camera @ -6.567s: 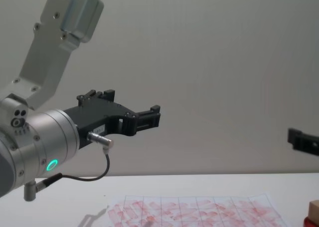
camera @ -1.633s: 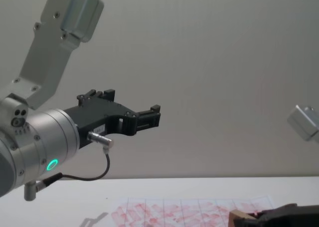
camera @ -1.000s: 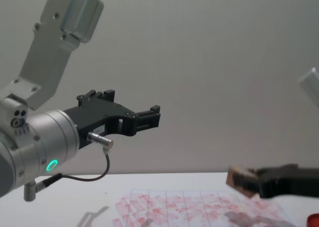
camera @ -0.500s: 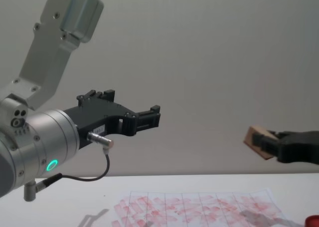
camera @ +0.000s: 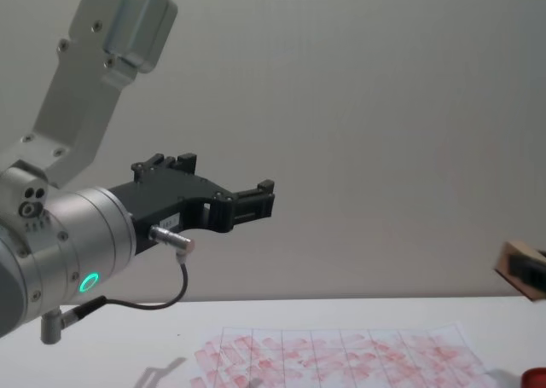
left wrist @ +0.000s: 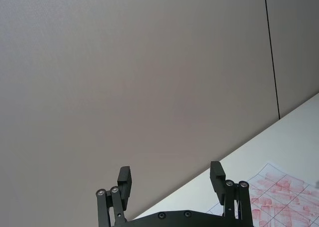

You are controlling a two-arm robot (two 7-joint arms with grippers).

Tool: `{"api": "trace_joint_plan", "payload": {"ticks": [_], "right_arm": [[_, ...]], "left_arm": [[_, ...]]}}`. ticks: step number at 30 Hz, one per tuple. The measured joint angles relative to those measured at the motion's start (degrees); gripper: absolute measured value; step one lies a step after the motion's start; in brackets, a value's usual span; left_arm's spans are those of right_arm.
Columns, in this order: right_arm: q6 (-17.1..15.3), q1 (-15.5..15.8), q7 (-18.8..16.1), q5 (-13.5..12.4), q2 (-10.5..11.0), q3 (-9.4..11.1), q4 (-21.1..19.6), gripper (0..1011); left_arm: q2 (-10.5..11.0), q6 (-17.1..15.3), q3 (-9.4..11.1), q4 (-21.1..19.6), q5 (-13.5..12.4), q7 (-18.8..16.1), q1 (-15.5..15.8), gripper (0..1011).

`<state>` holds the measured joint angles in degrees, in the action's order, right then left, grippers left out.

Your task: Use the one hand to pick up the stamp and affix it onto the A4 paper.

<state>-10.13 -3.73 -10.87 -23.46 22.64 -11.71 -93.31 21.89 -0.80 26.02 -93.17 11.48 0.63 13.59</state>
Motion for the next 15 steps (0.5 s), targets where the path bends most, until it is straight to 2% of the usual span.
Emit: {"api": "trace_joint_plan", "payload": {"ticks": [6, 15], "right_arm": [[-4.1, 2.2, 4.4, -1.3, 1.2, 0.8, -1.6, 219], [-7.7, 2.9, 6.5, -1.7, 1.6, 1.1, -1.5, 219]], "left_arm": [[0.0, 0.0, 0.0, 0.0, 0.0, 0.0, 0.0, 1001], [0.0, 0.0, 0.0, 0.0, 0.0, 0.0, 0.0, 1001]]}}
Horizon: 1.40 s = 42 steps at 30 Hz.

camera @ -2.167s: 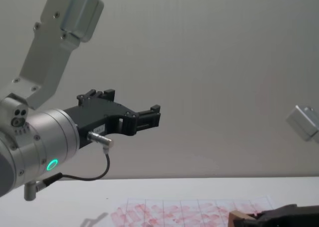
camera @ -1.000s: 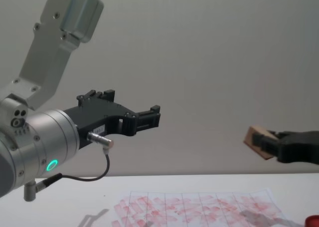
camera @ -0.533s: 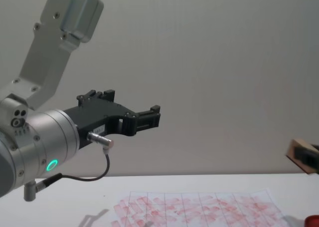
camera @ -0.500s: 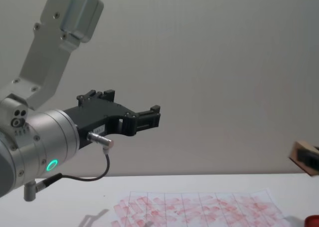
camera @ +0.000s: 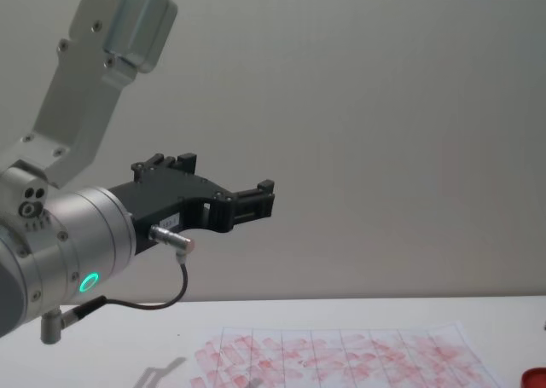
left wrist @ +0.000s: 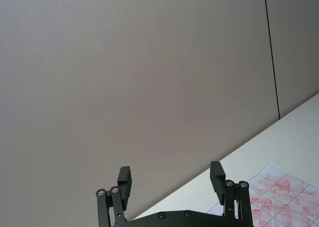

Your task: Use the one hand to pick up the stamp and affix it onto the A4 paper.

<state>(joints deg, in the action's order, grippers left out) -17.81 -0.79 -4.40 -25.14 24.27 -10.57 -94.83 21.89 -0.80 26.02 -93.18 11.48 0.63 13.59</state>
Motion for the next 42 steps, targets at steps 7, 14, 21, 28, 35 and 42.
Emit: {"api": "trace_joint_plan", "payload": {"ticks": [7, 14, 21, 28, 35, 42], "right_arm": [[-2.0, -0.9, 0.0, 0.5, -0.2, 0.0, 1.6, 218], [-3.2, -2.1, -0.6, 1.4, -0.7, -0.2, 3.2, 219], [-4.0, -2.9, -1.1, 2.1, -1.0, -0.4, 4.3, 278], [-4.5, -3.5, -1.5, 2.5, -1.2, -0.5, 5.0, 541], [-4.7, -3.7, -1.6, 2.7, -1.3, -0.6, 5.4, 739], [-4.9, -3.9, -1.7, 2.8, -1.4, -0.6, 5.5, 955]], "left_arm": [[0.0, 0.0, 0.0, 0.0, 0.0, 0.0, 0.0, 1001], [0.0, 0.0, 0.0, 0.0, 0.0, 0.0, 0.0, 1001], [0.0, 0.0, 0.0, 0.0, 0.0, 0.0, 0.0, 1001], [0.0, 0.0, 0.0, 0.0, 0.0, 0.0, 0.0, 1001], [0.0, 0.0, 0.0, 0.0, 0.0, 0.0, 0.0, 1001], [0.0, 0.0, 0.0, 0.0, 0.0, 0.0, 0.0, 1001]]}}
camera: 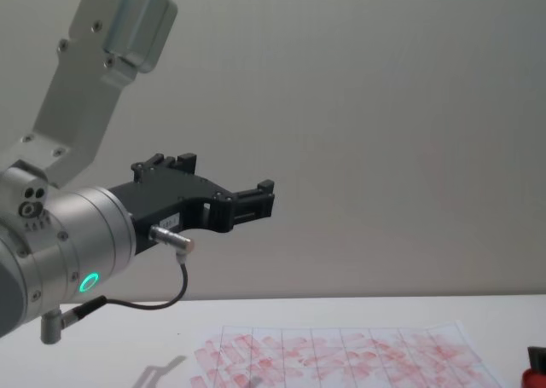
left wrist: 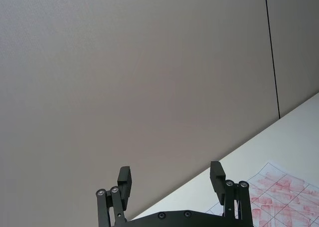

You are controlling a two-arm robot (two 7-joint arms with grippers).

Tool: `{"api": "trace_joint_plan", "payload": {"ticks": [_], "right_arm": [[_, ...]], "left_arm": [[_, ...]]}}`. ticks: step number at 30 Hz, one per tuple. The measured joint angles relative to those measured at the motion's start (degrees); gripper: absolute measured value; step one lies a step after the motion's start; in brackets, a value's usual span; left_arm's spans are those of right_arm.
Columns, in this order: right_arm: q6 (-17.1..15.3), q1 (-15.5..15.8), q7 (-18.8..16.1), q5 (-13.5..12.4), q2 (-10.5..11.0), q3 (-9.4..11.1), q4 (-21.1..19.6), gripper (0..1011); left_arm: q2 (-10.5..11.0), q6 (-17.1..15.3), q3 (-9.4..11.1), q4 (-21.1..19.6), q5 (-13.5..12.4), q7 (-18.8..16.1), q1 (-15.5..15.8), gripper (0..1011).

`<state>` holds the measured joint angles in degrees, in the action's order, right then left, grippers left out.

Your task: Use the one hand to pick up the stamp and affix it onto the A4 paper.

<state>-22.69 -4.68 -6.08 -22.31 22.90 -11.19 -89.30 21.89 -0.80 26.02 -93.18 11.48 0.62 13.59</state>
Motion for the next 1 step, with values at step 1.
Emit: {"api": "trace_joint_plan", "payload": {"ticks": [1], "right_arm": [[0.0, 0.0, 0.0, 0.0, 0.0, 0.0, 0.0, 955]], "left_arm": [[0.0, 0.0, 0.0, 0.0, 0.0, 0.0, 0.0, 1001]]}}
